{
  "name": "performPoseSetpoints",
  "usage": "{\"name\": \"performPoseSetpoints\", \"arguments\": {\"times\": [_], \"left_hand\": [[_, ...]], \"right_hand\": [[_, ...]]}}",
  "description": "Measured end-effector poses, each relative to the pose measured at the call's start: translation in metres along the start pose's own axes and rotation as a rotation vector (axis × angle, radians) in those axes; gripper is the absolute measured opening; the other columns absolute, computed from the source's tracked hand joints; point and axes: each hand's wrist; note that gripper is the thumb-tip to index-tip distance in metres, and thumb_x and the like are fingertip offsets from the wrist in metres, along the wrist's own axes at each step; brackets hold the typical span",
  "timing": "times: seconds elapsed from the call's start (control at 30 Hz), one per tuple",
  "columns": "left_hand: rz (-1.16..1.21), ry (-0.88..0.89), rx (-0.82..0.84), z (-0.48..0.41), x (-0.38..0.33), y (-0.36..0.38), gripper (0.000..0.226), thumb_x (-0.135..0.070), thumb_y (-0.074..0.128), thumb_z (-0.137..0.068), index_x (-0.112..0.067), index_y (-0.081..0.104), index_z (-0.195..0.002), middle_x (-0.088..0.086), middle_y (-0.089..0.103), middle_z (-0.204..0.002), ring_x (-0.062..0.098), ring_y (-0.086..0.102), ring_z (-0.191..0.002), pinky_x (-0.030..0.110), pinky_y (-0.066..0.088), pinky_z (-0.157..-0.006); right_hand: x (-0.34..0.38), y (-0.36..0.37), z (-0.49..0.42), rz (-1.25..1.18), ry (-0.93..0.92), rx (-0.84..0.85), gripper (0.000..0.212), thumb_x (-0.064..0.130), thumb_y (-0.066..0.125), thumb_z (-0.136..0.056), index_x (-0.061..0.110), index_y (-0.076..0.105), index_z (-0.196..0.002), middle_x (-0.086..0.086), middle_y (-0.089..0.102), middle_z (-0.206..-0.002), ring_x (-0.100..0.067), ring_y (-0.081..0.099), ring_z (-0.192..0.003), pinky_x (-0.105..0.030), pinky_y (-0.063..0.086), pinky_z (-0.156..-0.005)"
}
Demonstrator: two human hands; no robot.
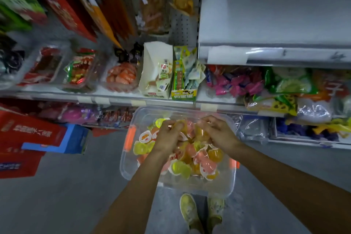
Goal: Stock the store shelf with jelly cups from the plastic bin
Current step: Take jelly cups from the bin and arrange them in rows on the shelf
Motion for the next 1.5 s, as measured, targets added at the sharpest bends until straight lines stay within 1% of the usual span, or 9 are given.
{"name": "performPoseSetpoints", "arguments": {"times": [0.1, 0.2, 0.37, 0.5, 0.73, 0.9, 1.1, 1.3, 1.5], "left_hand": [[-0.033, 0.077, -0.016, 0.028, -0.037, -0.004, 0.03, -0.033, 0.07, -0.083, -0.018, 0.047, -0.094, 0.008, 0.06, -0.071, 0.021, 0.056, -0.062, 0.03, 0.043, -0.058], [-0.092, 0.168, 0.006, 0.053, -0.079, -0.011, 0.017, -0.021, 0.067, -0.087, -0.014, 0.054, -0.095, 0.004, 0.056, -0.074, 0.011, 0.049, -0.055, 0.017, 0.036, -0.043], [-0.258, 0.417, 0.035, 0.099, -0.147, -0.023, 0.023, -0.021, 0.072, -0.085, -0.02, 0.066, -0.107, -0.004, 0.062, -0.089, 0.01, 0.057, -0.078, 0.022, 0.045, -0.063], [-0.298, 0.542, -0.004, 0.129, -0.187, -0.027, 0.039, -0.024, 0.078, -0.081, -0.02, 0.057, -0.114, -0.008, 0.058, -0.088, 0.007, 0.056, -0.076, 0.017, 0.044, -0.061], [-0.275, 0.731, -0.035, 0.166, -0.235, -0.024, 0.036, -0.033, 0.084, -0.071, -0.016, 0.064, -0.096, 0.0, 0.068, -0.091, 0.009, 0.061, -0.078, 0.021, 0.043, -0.063], [-0.303, 0.935, -0.046, 0.187, -0.275, -0.014, 0.042, -0.056, 0.082, -0.062, -0.023, 0.067, -0.082, -0.008, 0.07, -0.085, 0.009, 0.066, -0.083, 0.033, 0.055, -0.073], [-0.262, 1.073, -0.091, 0.202, -0.329, -0.002, 0.037, -0.05, 0.081, -0.071, -0.018, 0.067, -0.085, -0.006, 0.071, -0.086, 0.001, 0.064, -0.074, 0.01, 0.045, -0.058], [-0.221, 1.101, -0.09, 0.2, -0.38, 0.012, 0.048, -0.065, 0.08, -0.061, -0.023, 0.066, -0.081, -0.003, 0.071, -0.089, 0.02, 0.069, -0.082, 0.051, 0.058, -0.079], [-0.192, 1.149, -0.128, 0.193, -0.417, 0.023, 0.043, -0.055, 0.082, -0.067, -0.018, 0.067, -0.084, -0.003, 0.073, -0.089, 0.015, 0.065, -0.074, 0.04, 0.053, -0.069]], "right_hand": [[0.046, -0.012, 0.027, -0.009, -0.092, -0.003, 0.022, 0.036, 0.062, -0.092, 0.017, 0.067, -0.1, 0.005, 0.064, -0.069, -0.004, 0.055, -0.048, -0.019, 0.04, -0.045], [0.086, -0.025, 0.05, 0.021, -0.159, 0.001, 0.025, 0.035, 0.062, -0.091, 0.014, 0.066, -0.105, -0.006, 0.063, -0.07, -0.011, 0.054, -0.048, -0.026, 0.041, -0.046], [0.149, -0.05, 0.088, 0.075, -0.26, -0.007, 0.029, 0.031, 0.068, -0.087, 0.017, 0.063, -0.111, -0.011, 0.067, -0.081, -0.013, 0.056, -0.055, -0.025, 0.045, -0.047], [0.19, -0.064, 0.122, 0.053, -0.343, -0.039, 0.026, 0.023, 0.067, -0.088, 0.016, 0.062, -0.112, -0.011, 0.065, -0.082, -0.02, 0.055, -0.058, -0.022, 0.044, -0.045], [0.238, -0.082, 0.165, 0.134, -0.521, -0.12, 0.025, 0.017, 0.067, -0.089, 0.023, 0.062, -0.113, -0.009, 0.066, -0.085, -0.013, 0.061, -0.066, -0.03, 0.049, -0.064], [0.275, -0.092, 0.182, 0.157, -0.68, -0.242, 0.02, 0.02, 0.068, -0.088, 0.025, 0.062, -0.107, -0.001, 0.063, -0.072, -0.01, 0.058, -0.06, -0.024, 0.046, -0.055], [0.322, -0.122, 0.192, 0.143, -0.806, -0.357, 0.021, 0.021, 0.07, -0.087, 0.02, 0.065, -0.107, 0.002, 0.061, -0.067, -0.009, 0.06, -0.057, -0.025, 0.047, -0.055], [0.376, -0.167, 0.18, 0.165, -0.885, -0.477, 0.024, 0.023, 0.07, -0.087, 0.02, 0.063, -0.109, -0.004, 0.063, -0.072, -0.005, 0.056, -0.05, -0.017, 0.048, -0.052], [0.42, -0.207, 0.13, 0.296, -0.854, -0.486, 0.032, 0.024, 0.073, -0.084, 0.021, 0.059, -0.113, -0.007, 0.062, -0.089, -0.018, 0.057, -0.068, -0.035, 0.053, -0.072]]}}
Point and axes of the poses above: each hand's wrist, its own z-axis away from the middle knuckle, its own y-axis out of the palm, x = y × z
